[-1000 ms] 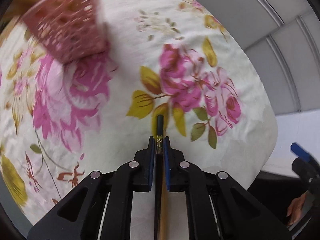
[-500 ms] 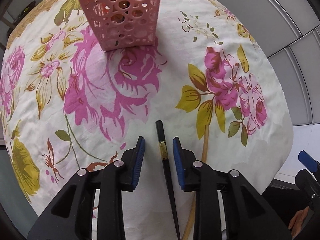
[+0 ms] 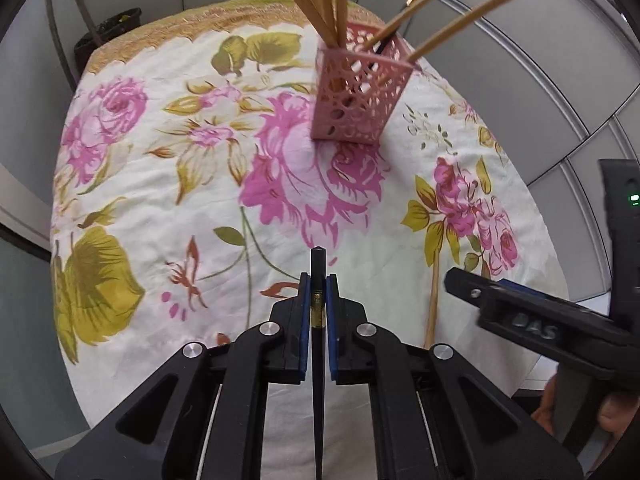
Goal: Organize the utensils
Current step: 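Lift the black-tipped stick with the left gripper while the right gripper grasps the last wooden stick, then lower both sticks into the pink holder and open both grippers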
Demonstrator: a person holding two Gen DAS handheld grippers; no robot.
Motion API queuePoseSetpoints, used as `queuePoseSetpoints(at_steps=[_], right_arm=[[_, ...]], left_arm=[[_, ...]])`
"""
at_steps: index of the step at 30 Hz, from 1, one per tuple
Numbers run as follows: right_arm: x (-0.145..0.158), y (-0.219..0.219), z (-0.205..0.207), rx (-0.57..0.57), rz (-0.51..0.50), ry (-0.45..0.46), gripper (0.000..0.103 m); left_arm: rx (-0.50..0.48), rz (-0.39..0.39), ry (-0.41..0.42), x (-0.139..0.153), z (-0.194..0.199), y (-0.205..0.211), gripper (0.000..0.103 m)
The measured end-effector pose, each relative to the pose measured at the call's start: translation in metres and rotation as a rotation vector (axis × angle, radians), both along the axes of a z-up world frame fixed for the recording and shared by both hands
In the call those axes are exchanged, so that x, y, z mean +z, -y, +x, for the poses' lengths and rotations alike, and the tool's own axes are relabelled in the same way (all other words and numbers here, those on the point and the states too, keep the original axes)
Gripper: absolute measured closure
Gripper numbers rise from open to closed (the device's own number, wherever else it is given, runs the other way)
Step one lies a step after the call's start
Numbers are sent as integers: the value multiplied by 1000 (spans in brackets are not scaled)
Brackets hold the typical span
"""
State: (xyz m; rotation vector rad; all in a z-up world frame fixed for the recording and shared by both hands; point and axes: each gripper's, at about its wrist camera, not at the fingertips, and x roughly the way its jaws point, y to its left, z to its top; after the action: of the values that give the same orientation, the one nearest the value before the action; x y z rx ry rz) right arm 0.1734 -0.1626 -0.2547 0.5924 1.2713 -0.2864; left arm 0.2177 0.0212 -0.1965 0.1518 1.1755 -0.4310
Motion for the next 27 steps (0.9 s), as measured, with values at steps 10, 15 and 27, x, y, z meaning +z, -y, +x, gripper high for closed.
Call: queuePoseSetpoints(at_steps=[10,15,27], right_arm=[[-8,-38,21,47,-170,38,98],[30,-23,-7,50,-269,203,98],[171,29,-74,25,-377,515,98]], left_arm=[[68,-8,95,33,-3,-30,97],[74,-55,176,52,-17,-18,97],[101,-93,450,128,-87,22,97]])
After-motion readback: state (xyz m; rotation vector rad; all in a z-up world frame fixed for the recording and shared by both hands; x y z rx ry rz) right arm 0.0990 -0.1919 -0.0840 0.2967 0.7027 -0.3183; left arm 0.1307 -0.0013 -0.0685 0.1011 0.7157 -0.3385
